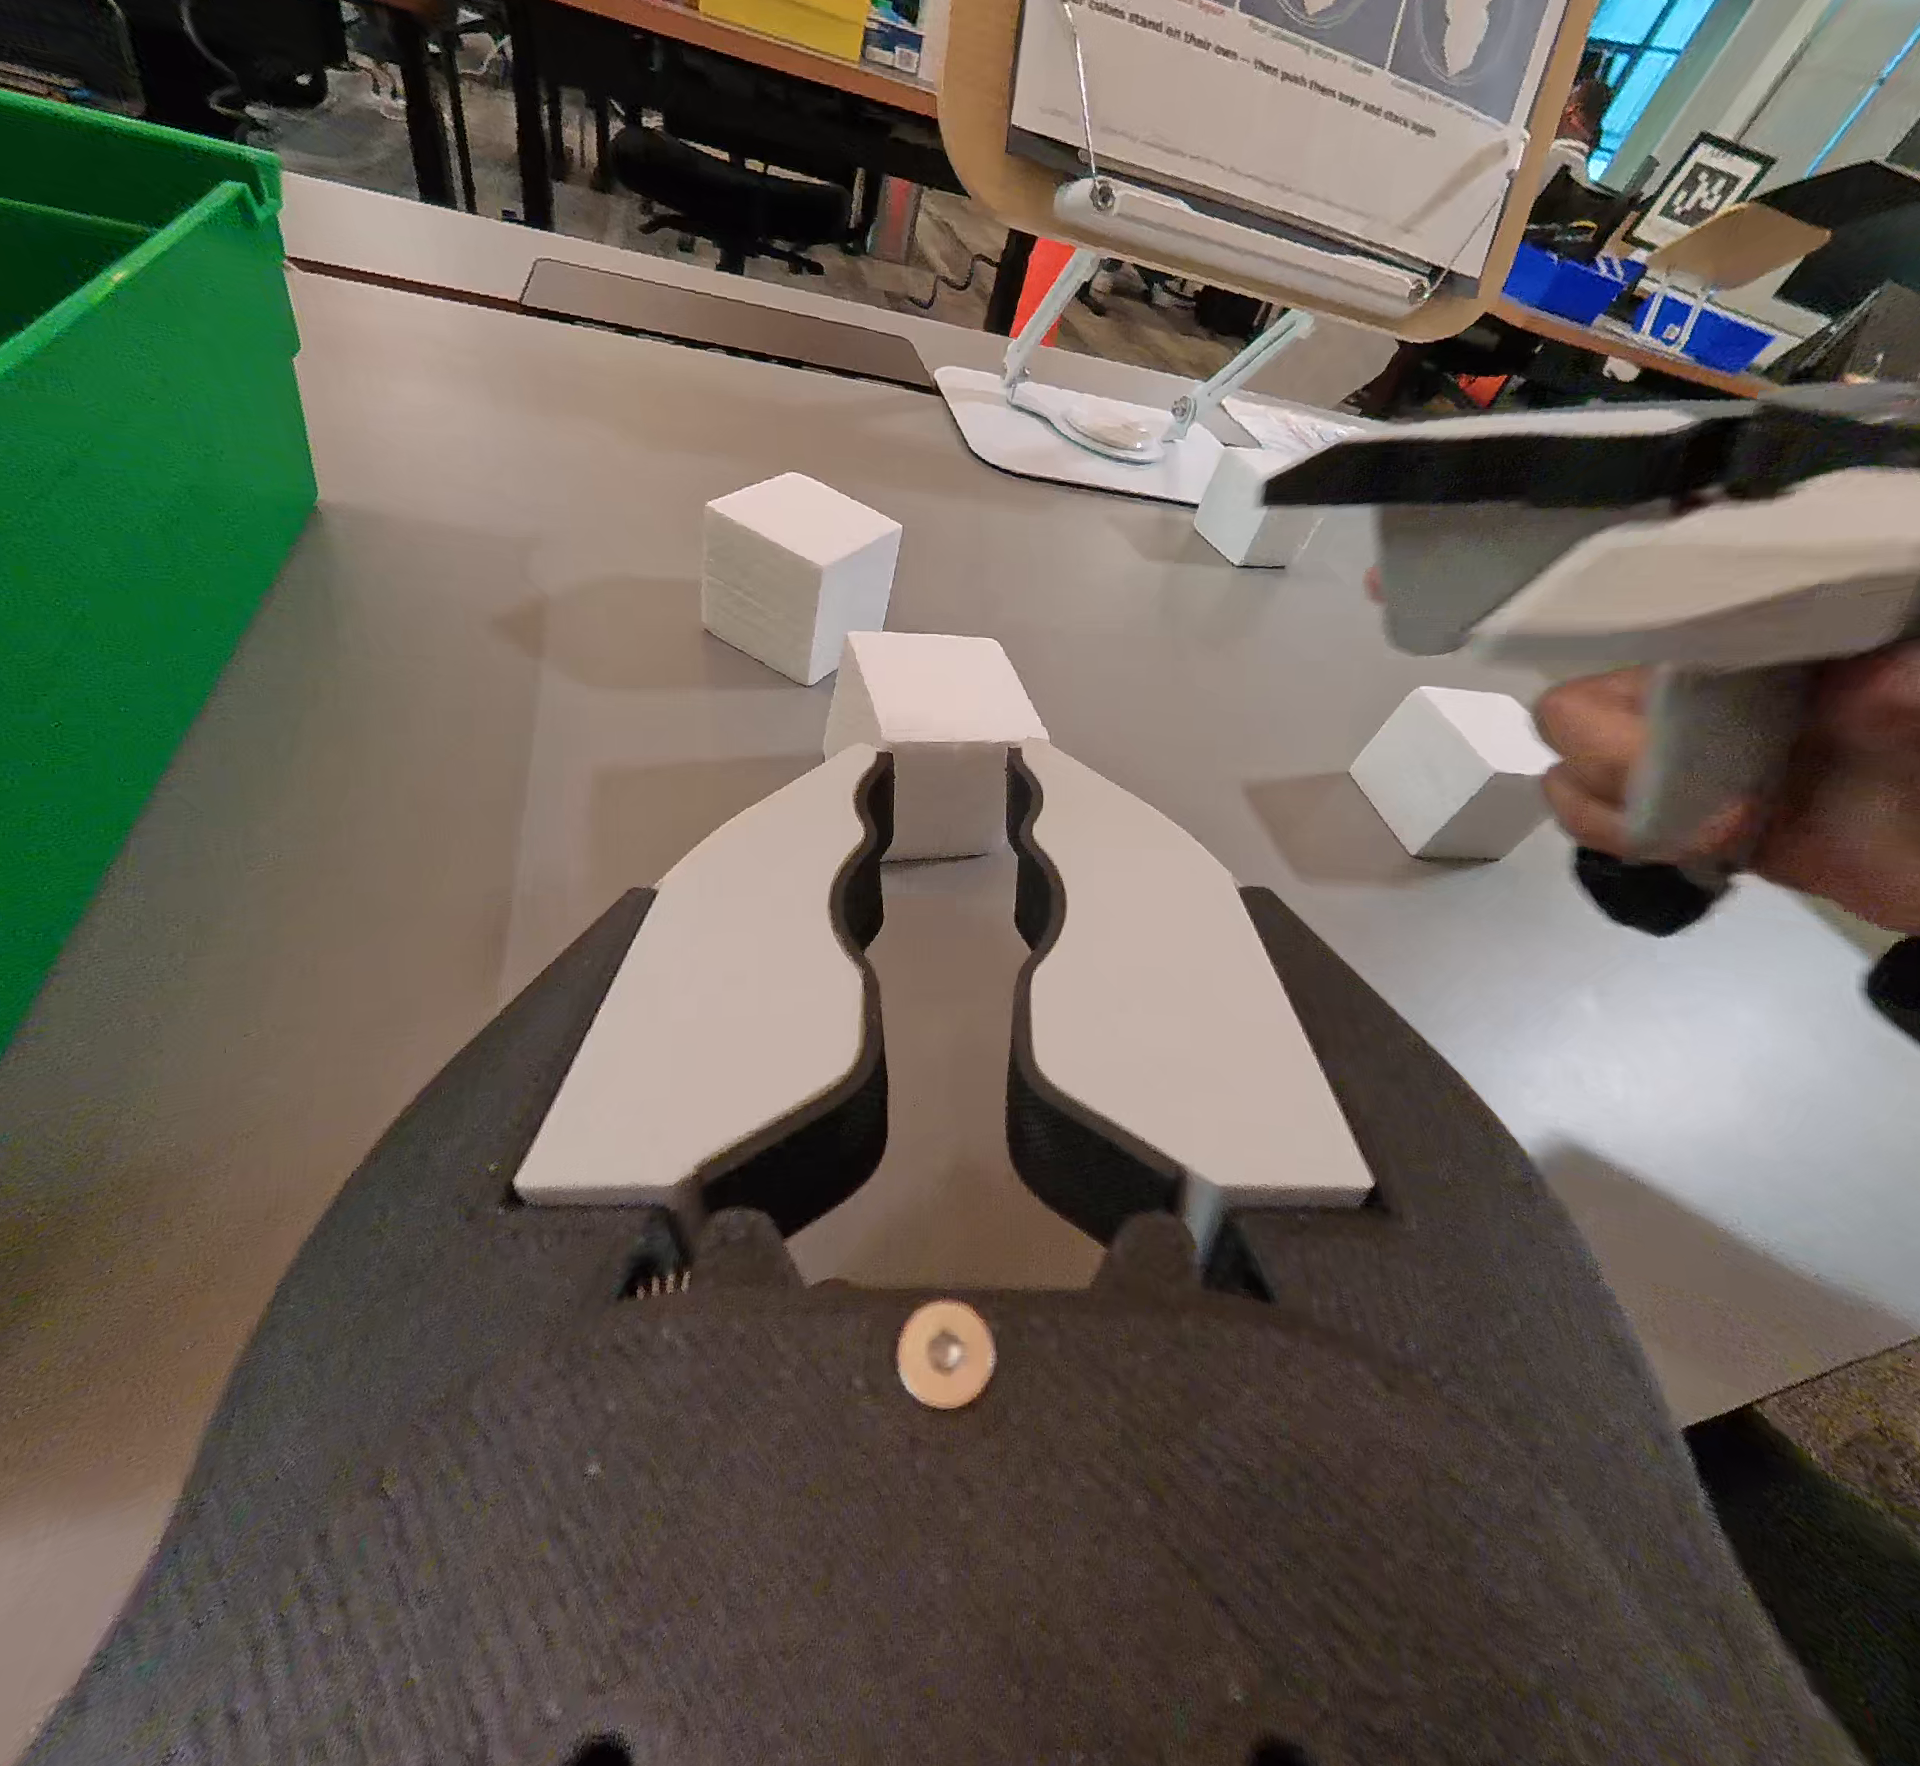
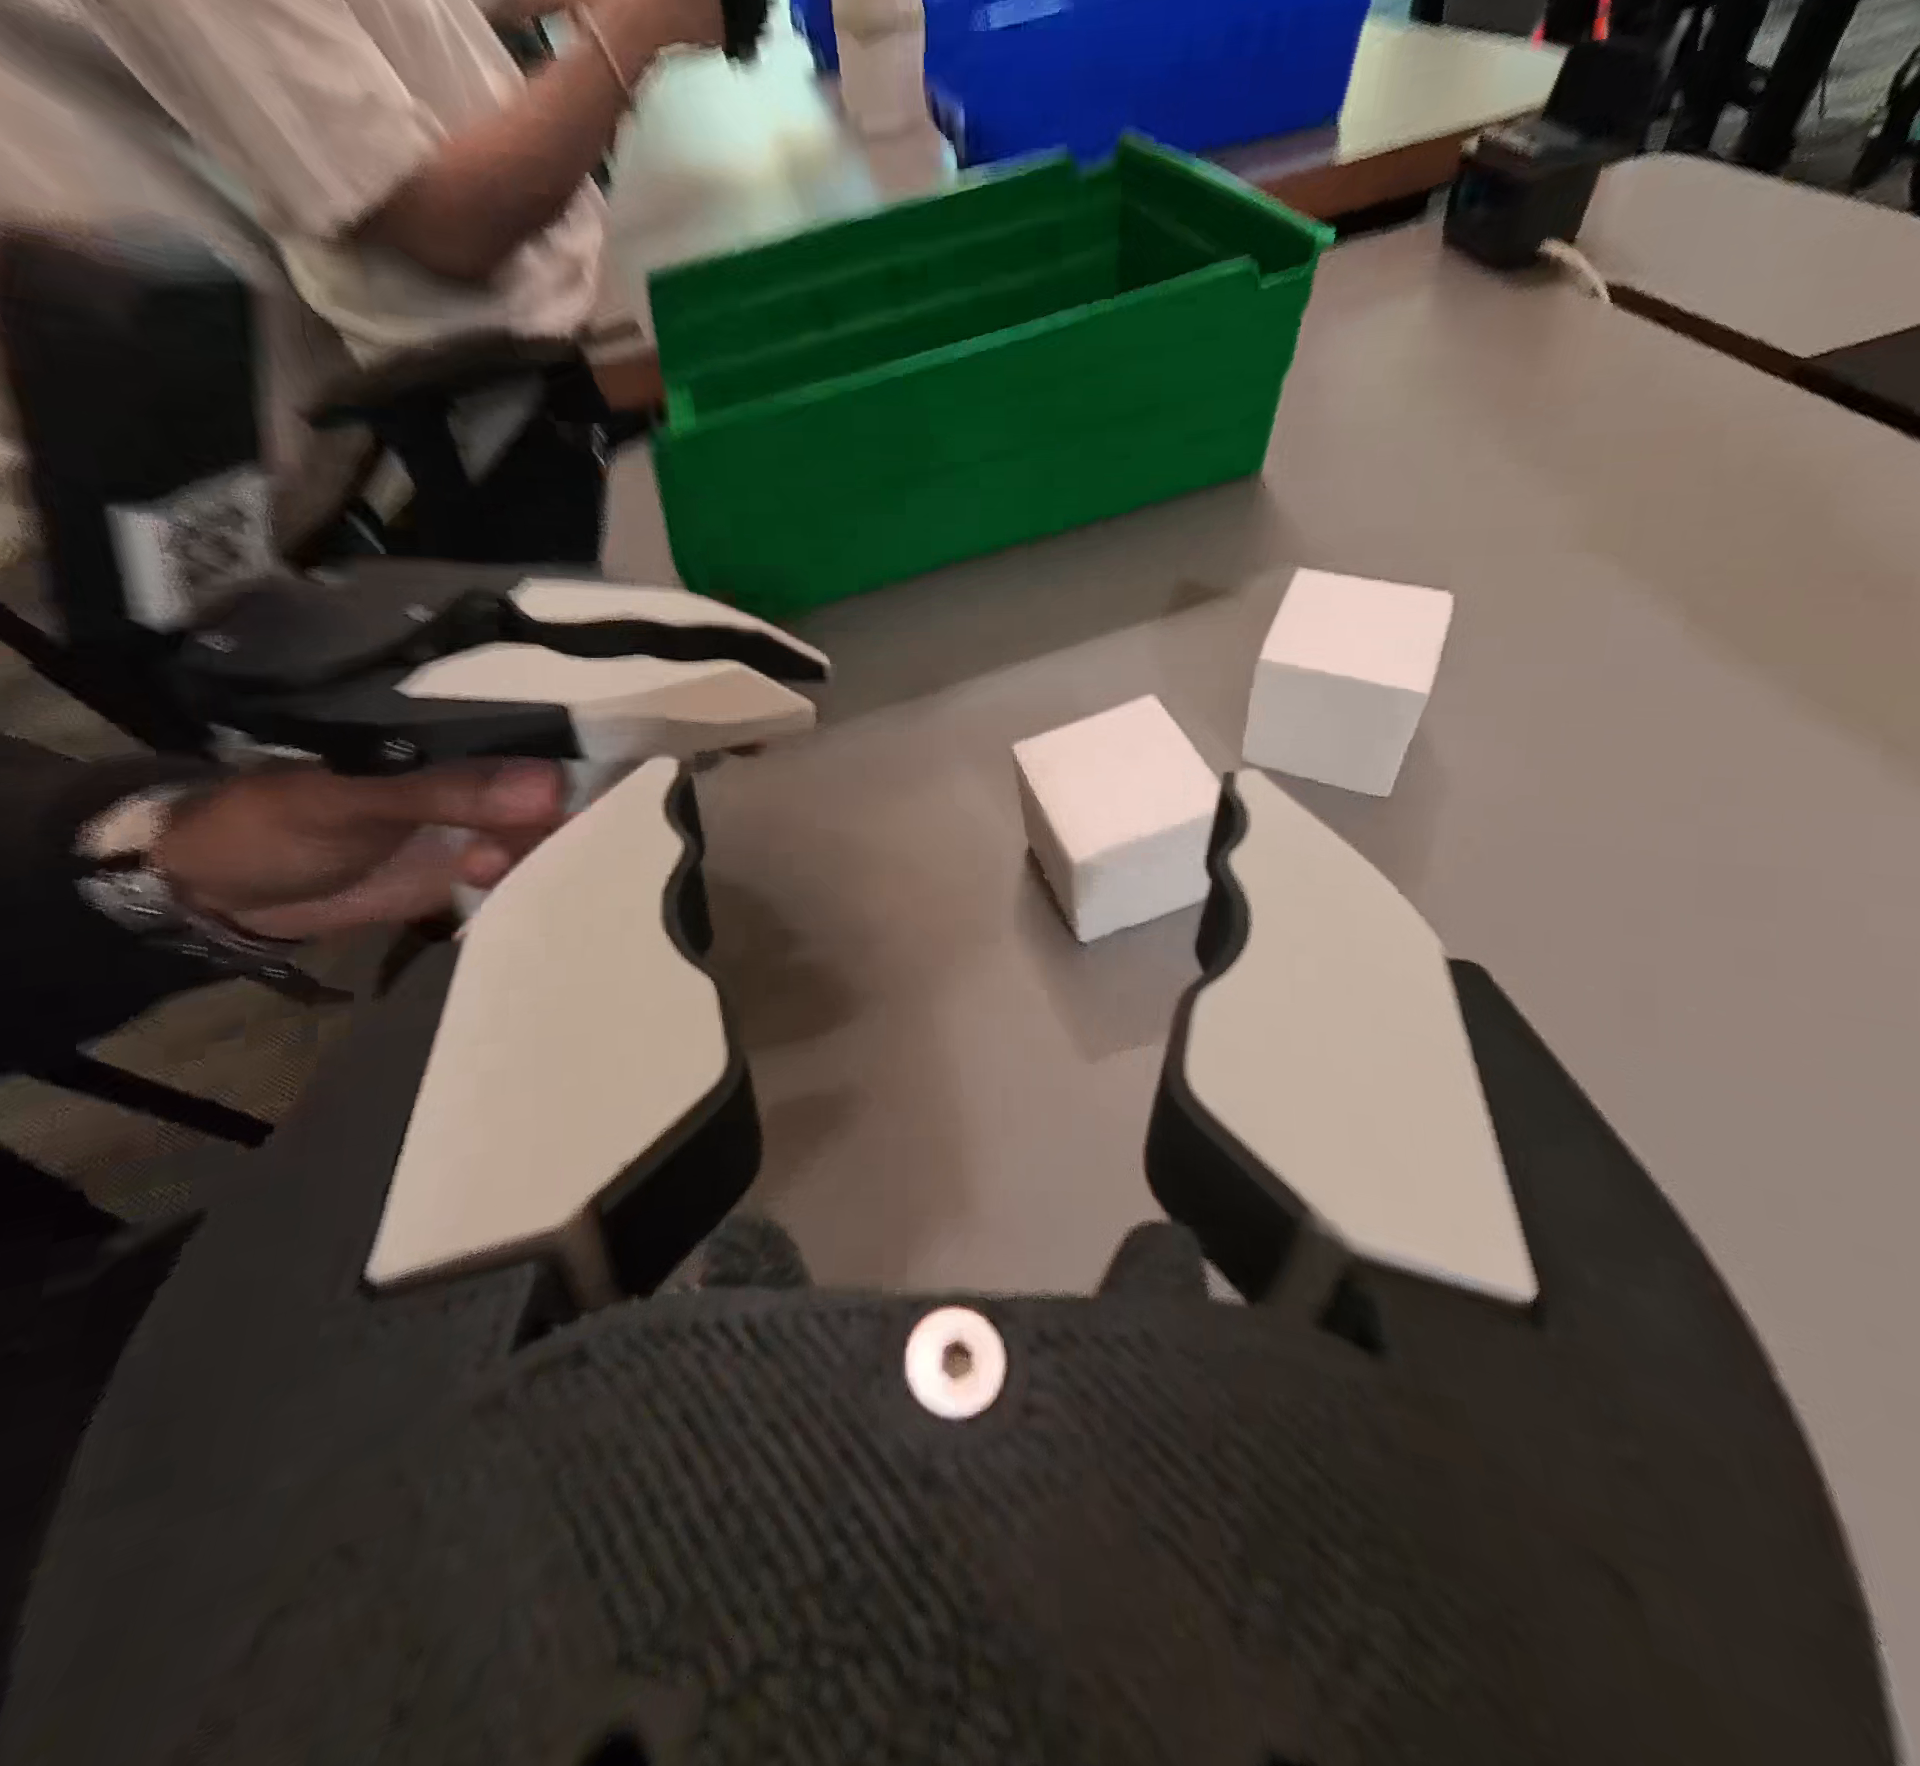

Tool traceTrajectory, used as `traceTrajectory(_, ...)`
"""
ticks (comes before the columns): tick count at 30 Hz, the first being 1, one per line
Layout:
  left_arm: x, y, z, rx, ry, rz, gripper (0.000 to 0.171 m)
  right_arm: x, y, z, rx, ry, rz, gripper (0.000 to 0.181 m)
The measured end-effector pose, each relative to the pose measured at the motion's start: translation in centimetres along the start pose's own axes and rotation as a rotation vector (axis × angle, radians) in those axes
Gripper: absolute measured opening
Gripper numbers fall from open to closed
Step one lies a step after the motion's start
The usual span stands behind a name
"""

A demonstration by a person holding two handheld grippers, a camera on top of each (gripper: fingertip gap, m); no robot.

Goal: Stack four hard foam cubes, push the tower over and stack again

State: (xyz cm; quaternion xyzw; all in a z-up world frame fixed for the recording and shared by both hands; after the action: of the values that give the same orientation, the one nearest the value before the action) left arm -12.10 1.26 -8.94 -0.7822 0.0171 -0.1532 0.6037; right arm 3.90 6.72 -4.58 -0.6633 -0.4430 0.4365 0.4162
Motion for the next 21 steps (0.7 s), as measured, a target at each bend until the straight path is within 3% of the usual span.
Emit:
traceTrajectory(4, 0.2, 0.3, 0.1, -0.026, 0.029, -0.018, 0.021, 2.5, 2.1, 3.9, -0.197, 0.139, -0.112, 0.098)
traceTrajectory(9, 0.7, 0.4, 0.2, -0.035, 0.044, 0.011, 0.021, 4.8, 4.3, 7.0, -0.259, 0.152, -0.035, 0.102)
traceTrajectory(11, 0.7, 0.5, 0.2, -0.038, 0.049, 0.014, 0.021, 4.9, 4.7, 7.6, -0.280, 0.130, -0.013, 0.085)
traceTrajectory(13, 0.7, 0.5, 0.3, -0.042, 0.052, 0.011, 0.021, 4.7, 4.3, 7.3, -0.255, 0.121, -0.016, 0.058)
traceTrajectory(17, 0.7, 0.5, 0.3, -0.044, 0.057, -0.001, 0.021, 3.1, 1.8, 4.9, -0.135, 0.081, 0.000, 0.057)
traceTrajectory(21, 0.9, 0.6, 0.3, -0.052, 0.066, -0.002, 0.021, 2.0, -2.6, 0.3, -0.042, 0.109, -0.064, 0.057)
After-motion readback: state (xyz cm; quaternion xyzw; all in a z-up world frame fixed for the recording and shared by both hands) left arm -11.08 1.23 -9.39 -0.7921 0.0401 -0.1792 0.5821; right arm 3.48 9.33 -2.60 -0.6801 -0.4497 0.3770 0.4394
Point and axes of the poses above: each gripper's, where its closed fingertips meet, z out along the fingers, y out of its underside, x = y × z across the jaws, the point moved 7 cm from there along -z, back along the fingers, and after that the axes turned 9 degrees about -y, right-handed, at the moved point
